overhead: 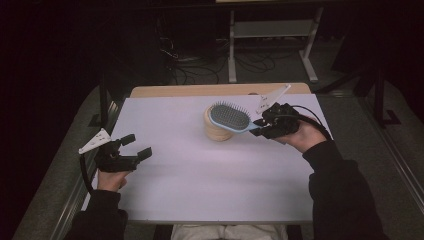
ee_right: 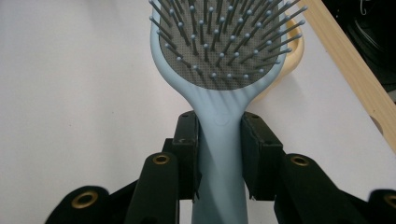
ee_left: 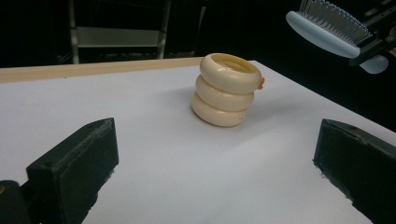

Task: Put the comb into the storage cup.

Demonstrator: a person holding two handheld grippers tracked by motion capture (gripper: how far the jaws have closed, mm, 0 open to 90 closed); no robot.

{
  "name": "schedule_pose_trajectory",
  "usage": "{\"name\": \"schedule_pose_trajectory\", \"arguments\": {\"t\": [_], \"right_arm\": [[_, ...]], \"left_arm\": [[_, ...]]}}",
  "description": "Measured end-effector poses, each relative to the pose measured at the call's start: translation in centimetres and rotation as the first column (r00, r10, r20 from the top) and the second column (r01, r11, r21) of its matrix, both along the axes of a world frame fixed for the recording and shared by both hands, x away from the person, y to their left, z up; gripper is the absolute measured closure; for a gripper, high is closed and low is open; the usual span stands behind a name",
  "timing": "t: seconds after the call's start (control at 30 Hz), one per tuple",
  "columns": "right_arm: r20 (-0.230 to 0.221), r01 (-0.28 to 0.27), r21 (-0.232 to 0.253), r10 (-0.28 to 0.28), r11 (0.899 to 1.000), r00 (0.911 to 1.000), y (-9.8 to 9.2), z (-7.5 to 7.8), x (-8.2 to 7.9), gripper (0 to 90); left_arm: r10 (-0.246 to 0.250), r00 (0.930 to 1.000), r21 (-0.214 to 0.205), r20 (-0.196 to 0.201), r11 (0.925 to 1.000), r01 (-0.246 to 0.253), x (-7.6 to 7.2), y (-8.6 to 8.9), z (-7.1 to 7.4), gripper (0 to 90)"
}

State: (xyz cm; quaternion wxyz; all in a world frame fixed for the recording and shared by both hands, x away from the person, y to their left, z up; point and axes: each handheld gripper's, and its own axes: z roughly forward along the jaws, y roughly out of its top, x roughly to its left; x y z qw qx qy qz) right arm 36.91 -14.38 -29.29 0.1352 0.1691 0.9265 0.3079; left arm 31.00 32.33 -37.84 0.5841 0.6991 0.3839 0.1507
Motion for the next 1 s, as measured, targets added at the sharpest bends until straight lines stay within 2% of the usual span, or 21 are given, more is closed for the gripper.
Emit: {"name": "schedule_pose_trajectory", "arguments": {"t": [0.13,0.5,1.0], "right_arm": [[0.006,-0.001,0.005,0.001,1.0,1.0,0.3,0.5,0.2,68.0],[0.019,0.006,0.014,-0.006,1.0,0.9998,0.7,0.7,0.7,67.9],[0.043,0.001,0.049,-0.003,0.999,0.9991,1.8,1.7,1.8,68.0]], "left_arm": [[0.0,1.0,0.015,0.003,0.9999,0.0,0.3,-0.2,0.3,0.0],[-0.009,0.9998,-0.029,-0.017,0.9995,0.008,1.5,-0.6,1.6,0.0],[-0.065,0.9976,-0.051,-0.024,0.9967,0.064,4.3,-4.0,4.1,0.0]]}}
